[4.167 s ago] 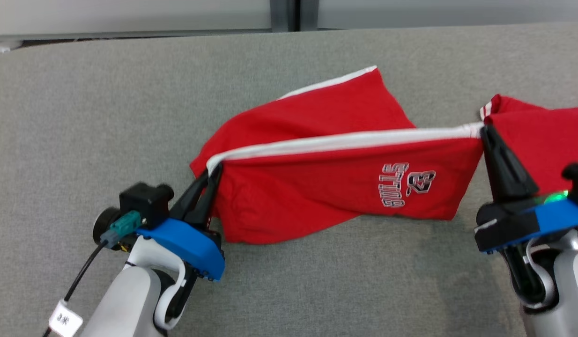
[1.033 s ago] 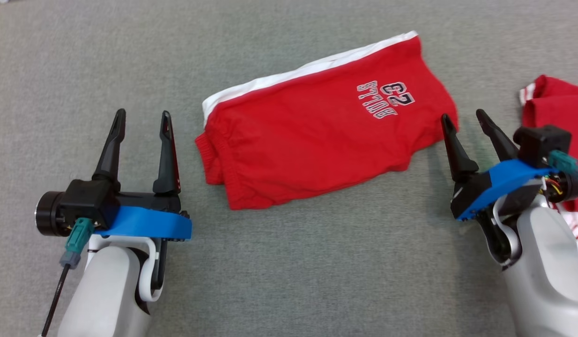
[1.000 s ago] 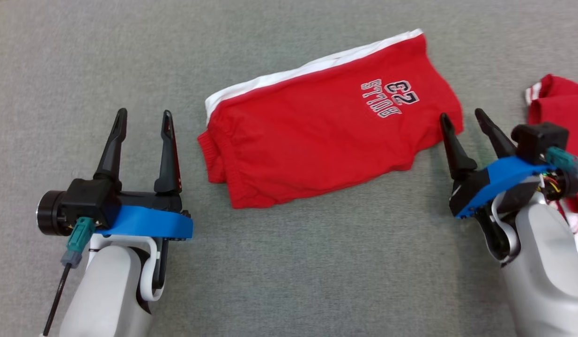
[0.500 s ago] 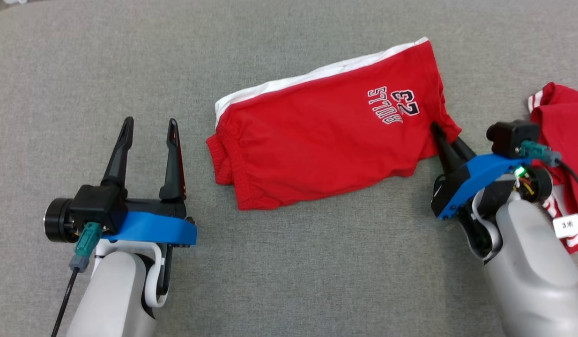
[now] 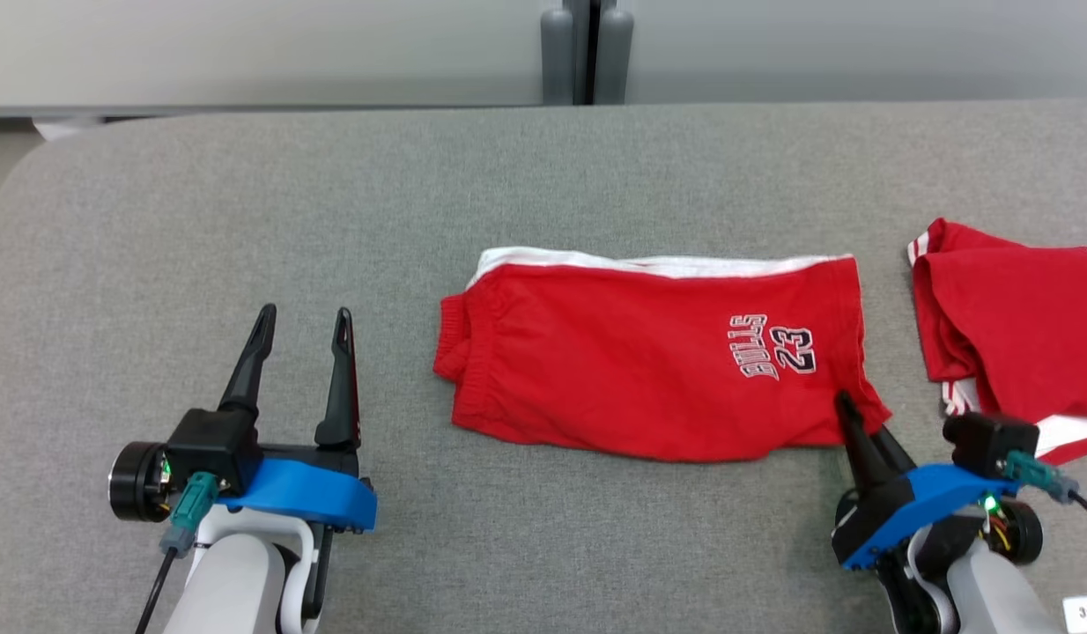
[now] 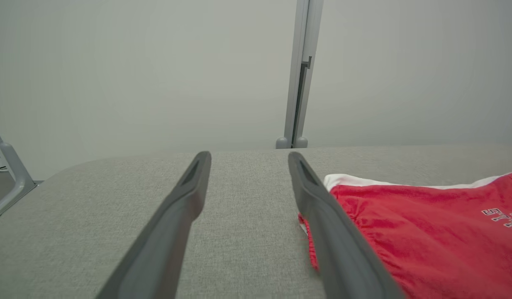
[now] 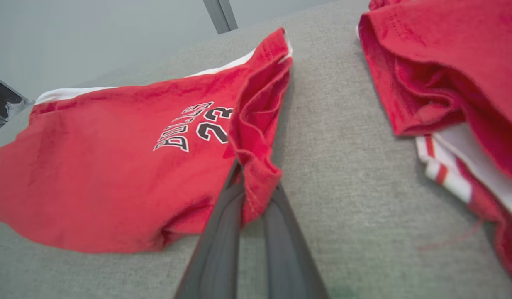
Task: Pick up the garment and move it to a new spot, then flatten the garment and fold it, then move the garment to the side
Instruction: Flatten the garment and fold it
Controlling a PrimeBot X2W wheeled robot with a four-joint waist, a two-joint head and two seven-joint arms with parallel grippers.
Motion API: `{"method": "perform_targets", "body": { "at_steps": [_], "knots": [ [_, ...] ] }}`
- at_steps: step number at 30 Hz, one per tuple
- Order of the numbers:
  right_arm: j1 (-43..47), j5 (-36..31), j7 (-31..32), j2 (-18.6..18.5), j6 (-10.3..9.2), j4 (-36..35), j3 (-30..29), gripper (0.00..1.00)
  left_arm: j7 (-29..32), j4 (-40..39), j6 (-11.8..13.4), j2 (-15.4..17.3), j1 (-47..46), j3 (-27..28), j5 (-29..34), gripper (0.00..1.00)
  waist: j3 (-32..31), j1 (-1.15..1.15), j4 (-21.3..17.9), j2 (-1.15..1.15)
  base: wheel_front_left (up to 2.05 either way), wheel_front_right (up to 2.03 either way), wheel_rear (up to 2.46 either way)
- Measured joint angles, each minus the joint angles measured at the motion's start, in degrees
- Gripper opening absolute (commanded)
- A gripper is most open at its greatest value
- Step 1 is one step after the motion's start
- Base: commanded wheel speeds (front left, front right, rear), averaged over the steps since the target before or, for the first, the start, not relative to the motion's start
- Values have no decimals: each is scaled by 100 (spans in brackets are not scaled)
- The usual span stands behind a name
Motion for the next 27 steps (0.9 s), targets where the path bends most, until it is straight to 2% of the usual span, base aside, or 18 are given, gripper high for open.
{"method": "perform_targets", "body": {
  "at_steps": [9, 16, 20, 27],
  "knots": [
    [477, -92, 192, 121, 0, -298, -433, 0, 33, 41, 18, 41, 215, -74, -26, 100, -339, 0, -25, -1, 0, 0, 0],
    [397, -288, 341, 111, 0, -410, -449, 0, 55, 29, 24, 22, 237, -135, -36, 100, -365, 1, 51, -1, 0, 0, 0],
    [-110, -497, 504, 93, 0, -734, 53, 0, 62, 13, 21, -2, 213, -202, -36, 100, -314, 1, 123, -1, 0, 0, 0],
    [-810, -383, 884, 285, 0, -893, 1642, 0, 53, 49, 0, -68, 58, -270, -57, 100, -235, 2, 334, -1, 0, 0, 0]
  ]
}}
